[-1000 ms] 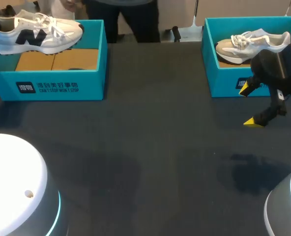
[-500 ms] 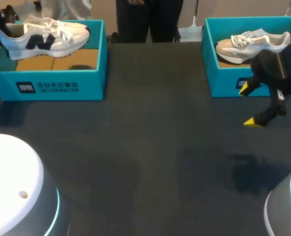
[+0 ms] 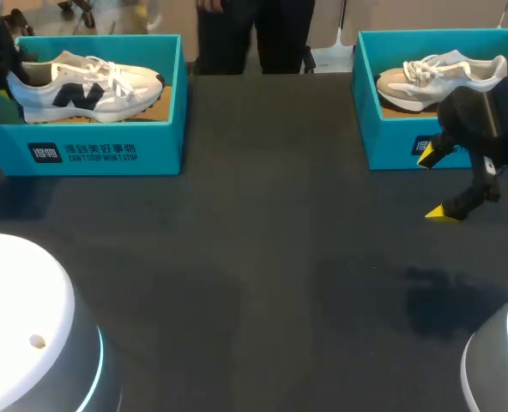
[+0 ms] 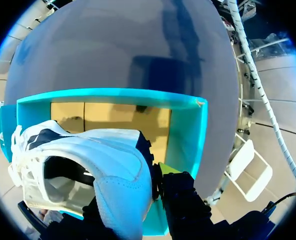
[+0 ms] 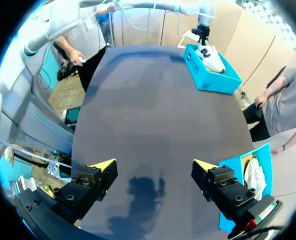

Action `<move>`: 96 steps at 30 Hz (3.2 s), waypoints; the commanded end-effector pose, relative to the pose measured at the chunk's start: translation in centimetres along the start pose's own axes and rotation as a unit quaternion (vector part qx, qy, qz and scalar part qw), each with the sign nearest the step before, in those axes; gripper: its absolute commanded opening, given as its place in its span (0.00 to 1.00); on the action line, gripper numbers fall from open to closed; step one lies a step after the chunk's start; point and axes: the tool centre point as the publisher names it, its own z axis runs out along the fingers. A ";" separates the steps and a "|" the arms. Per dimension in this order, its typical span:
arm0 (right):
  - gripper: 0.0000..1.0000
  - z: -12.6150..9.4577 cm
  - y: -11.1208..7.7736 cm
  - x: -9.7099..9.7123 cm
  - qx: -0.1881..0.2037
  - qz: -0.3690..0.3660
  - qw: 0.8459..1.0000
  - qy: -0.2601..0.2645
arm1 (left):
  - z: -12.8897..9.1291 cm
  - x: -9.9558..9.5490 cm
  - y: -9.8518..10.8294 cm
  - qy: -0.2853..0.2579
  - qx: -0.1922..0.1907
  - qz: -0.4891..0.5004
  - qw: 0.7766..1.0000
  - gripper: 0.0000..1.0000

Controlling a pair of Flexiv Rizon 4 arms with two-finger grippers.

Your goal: Take the shoe out of the shoebox, open the shoe tongue, remove and reinsert the insole, then place the shoe into the shoebox

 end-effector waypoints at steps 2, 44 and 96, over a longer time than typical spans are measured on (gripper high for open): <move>1.00 0.1 0.1 -0.2 0.002 0.001 1.000 0.001 | 0.9 0.0 0.2 -0.009 0.012 -0.006 1.000 0.00; 1.00 0.1 0.1 -0.2 0.002 0.001 1.000 0.001 | 10.0 -0.7 -1.7 0.001 0.097 0.032 0.995 0.00; 1.00 0.1 0.1 -0.2 0.002 0.001 1.000 0.001 | -6.3 1.6 -0.9 -0.062 0.068 0.052 0.994 1.00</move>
